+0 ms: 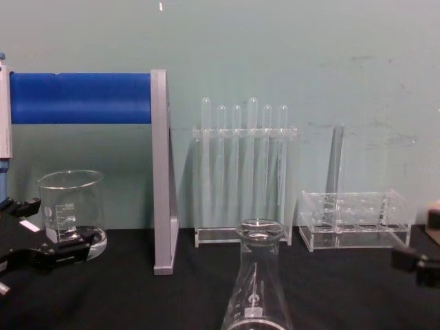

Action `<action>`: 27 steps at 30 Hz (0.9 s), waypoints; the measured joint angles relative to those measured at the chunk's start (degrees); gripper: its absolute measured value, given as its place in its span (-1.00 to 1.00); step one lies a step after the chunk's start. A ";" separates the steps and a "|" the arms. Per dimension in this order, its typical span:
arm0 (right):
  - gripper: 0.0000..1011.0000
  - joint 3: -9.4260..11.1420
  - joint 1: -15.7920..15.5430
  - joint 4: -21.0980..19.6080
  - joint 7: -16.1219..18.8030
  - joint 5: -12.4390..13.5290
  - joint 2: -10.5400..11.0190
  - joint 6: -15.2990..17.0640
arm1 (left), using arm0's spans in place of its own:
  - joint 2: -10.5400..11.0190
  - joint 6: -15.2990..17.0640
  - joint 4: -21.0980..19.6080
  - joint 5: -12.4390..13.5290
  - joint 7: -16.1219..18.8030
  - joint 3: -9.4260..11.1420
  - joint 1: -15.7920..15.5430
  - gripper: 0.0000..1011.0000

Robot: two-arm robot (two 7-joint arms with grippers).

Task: Grasp the erlenmeyer flask with one hand, shake it three times, then place it back.

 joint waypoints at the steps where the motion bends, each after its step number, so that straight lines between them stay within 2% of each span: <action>1: 0.98 -0.27 0.03 -0.04 1.49 0.31 0.00 0.00 | 0.00 0.00 0.00 0.00 0.00 0.00 0.00 0.98; 9: 0.98 -1.81 1.77 0.90 7.61 1.51 -1.38 0.91 | 0.00 0.00 0.00 0.00 0.00 0.00 0.00 0.98; 16: 0.98 -3.83 4.71 3.18 12.72 1.87 -3.62 2.84 | 0.00 0.00 0.00 0.00 0.00 0.00 0.00 0.98; 27: 0.98 -7.19 9.69 7.59 16.01 2.15 -7.06 5.00 | 0.00 0.00 0.00 -0.01 0.00 0.00 0.00 0.98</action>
